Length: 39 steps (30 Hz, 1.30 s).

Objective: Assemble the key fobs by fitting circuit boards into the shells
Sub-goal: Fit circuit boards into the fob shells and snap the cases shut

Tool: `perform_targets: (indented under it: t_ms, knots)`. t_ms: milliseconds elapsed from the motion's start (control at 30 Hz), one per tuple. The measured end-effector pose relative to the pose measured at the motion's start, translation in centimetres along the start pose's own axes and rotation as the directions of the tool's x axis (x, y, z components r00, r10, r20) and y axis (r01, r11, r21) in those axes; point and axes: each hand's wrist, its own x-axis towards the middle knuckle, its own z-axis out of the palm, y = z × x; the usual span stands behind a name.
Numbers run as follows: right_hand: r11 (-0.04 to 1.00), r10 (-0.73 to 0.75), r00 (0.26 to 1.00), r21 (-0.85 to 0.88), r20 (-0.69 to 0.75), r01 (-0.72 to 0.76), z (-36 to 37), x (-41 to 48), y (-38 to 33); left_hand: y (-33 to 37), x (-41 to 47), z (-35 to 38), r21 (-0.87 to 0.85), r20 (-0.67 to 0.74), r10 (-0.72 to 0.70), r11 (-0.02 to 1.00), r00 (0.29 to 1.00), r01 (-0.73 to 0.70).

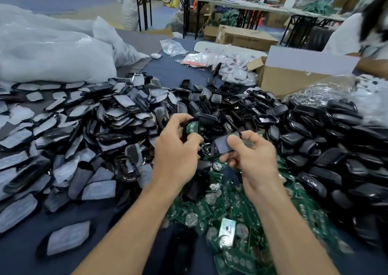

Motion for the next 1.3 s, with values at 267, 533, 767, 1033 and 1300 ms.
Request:
perform_targets:
  t_ms: [267, 533, 767, 1033, 1300]
  knots:
    - [0.998, 0.025, 0.996, 0.059, 0.08, -0.03, -0.4, -0.1, 0.2, -0.6, -0.3, 1.6, -0.159, 0.144, -0.159, 0.971, 0.977, 0.181]
    - [0.998, 0.019, 0.994, 0.058, 0.112, -0.026, 0.0, -0.5, 0.2, -0.1, -0.7, 1.4, -0.14, 0.206, -0.16, 0.972, 0.965, 0.191]
    - [0.981, 0.064, 0.975, 0.164, 0.211, -0.1, -0.3, -0.7, -0.3, -0.3, -0.4, 1.2, -0.184, 0.206, -0.111, 0.972, 0.972, 0.149]
    - [0.968, 0.067, 0.908, 0.195, 0.414, -0.161, -0.6, -0.6, 0.0, 0.2, -0.2, 0.8, -0.328, 0.282, -0.097, 0.925, 0.954, 0.191]
    - [0.923, 0.125, 0.9, 0.283, 0.417, -0.26, -0.6, -0.1, 0.0, 0.9, -0.3, 0.2, -0.306, 0.126, -0.016, 0.95, 0.992, 0.054]
